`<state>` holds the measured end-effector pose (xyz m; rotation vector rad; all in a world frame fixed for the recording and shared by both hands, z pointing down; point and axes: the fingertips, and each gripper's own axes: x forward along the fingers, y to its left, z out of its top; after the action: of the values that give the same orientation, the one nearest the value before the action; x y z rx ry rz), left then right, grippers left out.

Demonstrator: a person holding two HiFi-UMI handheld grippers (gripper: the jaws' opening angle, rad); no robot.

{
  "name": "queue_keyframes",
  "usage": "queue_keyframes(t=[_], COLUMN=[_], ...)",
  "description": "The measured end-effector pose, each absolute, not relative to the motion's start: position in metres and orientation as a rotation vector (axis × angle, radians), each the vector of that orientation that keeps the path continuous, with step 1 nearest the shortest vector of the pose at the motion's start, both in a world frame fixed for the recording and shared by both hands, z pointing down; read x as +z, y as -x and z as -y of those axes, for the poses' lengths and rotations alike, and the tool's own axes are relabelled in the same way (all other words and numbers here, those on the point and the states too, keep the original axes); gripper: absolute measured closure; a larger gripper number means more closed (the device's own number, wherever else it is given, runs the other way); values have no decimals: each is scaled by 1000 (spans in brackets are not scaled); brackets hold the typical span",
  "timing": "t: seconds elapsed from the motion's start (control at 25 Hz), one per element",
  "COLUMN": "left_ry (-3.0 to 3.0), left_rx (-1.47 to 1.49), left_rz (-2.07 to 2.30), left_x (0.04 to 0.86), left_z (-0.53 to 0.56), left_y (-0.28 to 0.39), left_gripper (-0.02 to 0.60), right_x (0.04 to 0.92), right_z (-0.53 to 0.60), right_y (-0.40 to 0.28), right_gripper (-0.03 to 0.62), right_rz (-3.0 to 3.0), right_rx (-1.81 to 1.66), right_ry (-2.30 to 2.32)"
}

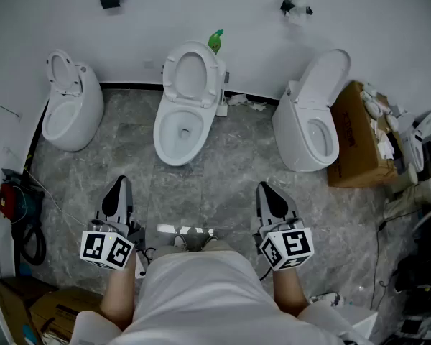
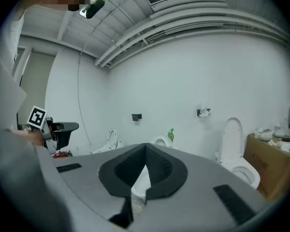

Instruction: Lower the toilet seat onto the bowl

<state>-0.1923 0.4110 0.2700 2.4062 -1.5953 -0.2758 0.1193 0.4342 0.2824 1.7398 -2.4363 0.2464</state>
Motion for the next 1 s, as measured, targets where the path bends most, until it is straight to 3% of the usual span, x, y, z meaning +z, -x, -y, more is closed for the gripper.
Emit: queue_keyframes(t=[0.44, 0.72, 1.0], left_ry=[-2382, -2281, -2162], left_rx=[-288, -580, -644], left_rz=[1579, 1327, 1351], left_x=[275, 270, 290], left_z=[-400, -384, -355], left_y=[187, 172, 171], left_gripper=[575, 563, 333], right_x=[279, 286, 296], right_z=[-422, -411, -395], right_y=[-127, -140, -167], right_gripper=[597, 597, 597], right_rz=[2489, 2497, 2526], right_rx=[289, 303, 335], right_ry=[-1785, -1762, -1736])
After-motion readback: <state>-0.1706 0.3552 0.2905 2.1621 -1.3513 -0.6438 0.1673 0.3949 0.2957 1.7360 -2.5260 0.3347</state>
